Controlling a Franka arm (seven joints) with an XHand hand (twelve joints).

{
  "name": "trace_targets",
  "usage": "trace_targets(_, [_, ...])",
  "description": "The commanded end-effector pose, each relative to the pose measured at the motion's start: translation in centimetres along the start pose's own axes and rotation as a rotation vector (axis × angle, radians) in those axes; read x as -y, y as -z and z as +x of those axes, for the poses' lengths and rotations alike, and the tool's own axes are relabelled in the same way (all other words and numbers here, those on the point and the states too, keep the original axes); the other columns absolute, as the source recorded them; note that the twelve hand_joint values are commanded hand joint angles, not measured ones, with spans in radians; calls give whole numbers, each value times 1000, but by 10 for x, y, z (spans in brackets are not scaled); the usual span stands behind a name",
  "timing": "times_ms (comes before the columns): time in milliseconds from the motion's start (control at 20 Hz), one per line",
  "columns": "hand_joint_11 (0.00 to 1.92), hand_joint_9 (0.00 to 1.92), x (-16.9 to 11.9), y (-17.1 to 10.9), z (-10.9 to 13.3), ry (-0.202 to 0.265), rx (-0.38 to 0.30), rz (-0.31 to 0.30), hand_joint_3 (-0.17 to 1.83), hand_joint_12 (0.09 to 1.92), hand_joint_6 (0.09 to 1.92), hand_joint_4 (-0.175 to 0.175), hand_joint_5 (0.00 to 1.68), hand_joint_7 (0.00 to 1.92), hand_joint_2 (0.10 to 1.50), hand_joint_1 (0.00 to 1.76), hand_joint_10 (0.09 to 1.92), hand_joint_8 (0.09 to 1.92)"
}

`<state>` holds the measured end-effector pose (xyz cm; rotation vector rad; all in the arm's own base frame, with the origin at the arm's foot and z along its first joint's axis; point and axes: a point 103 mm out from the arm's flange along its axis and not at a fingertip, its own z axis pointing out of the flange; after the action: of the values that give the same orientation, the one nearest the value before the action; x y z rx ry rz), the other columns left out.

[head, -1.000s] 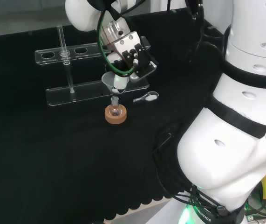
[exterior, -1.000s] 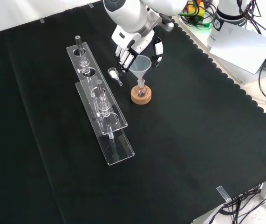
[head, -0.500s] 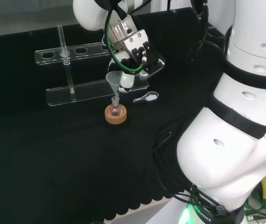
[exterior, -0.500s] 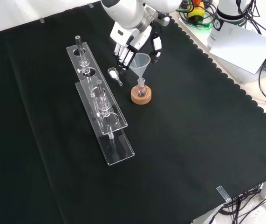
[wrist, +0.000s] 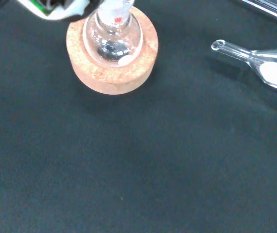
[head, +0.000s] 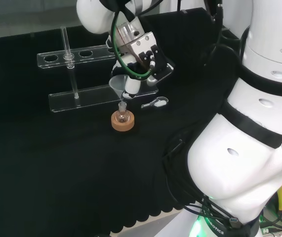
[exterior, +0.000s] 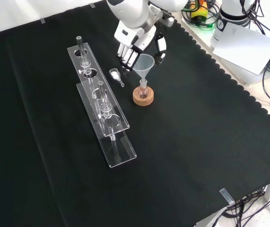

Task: Place the funnel on the round-bottom flask.

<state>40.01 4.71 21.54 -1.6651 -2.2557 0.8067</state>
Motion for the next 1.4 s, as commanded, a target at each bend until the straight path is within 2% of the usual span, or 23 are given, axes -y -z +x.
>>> trace_targets(50, [446, 521, -1, 1, 6, -2, 18, 4, 695, 1314, 87, -63, 274, 159, 597, 809, 665, 727])
trace_targets(150, [445, 517, -2, 5, 16, -1, 29, 2, 693, 1314, 87, -63, 274, 156, 597, 807, 664, 726])
trace_targets(300, [439, 505, -2, 6, 18, -6, 33, 5, 689, 1313, 87, -63, 274, 146, 598, 804, 663, 722])
trace_targets(500, [411, 445, -2, 5, 18, -9, 32, 7, 669, 1321, 87, -61, 265, 73, 599, 788, 672, 703])
trace_targets(800, [384, 394, -2, -1, 5, -2, 28, 3, 644, 1331, 87, -62, 251, 24, 603, 773, 694, 694])
trace_targets(1250, [374, 383, -4, 1, 5, 12, 25, -25, 635, 1333, 87, -62, 247, 17, 607, 768, 701, 693])
trace_targets(1400, [350, 327, -5, 3, 9, 14, 31, -18, 628, 1336, 87, -61, 238, 3, 610, 764, 696, 649])
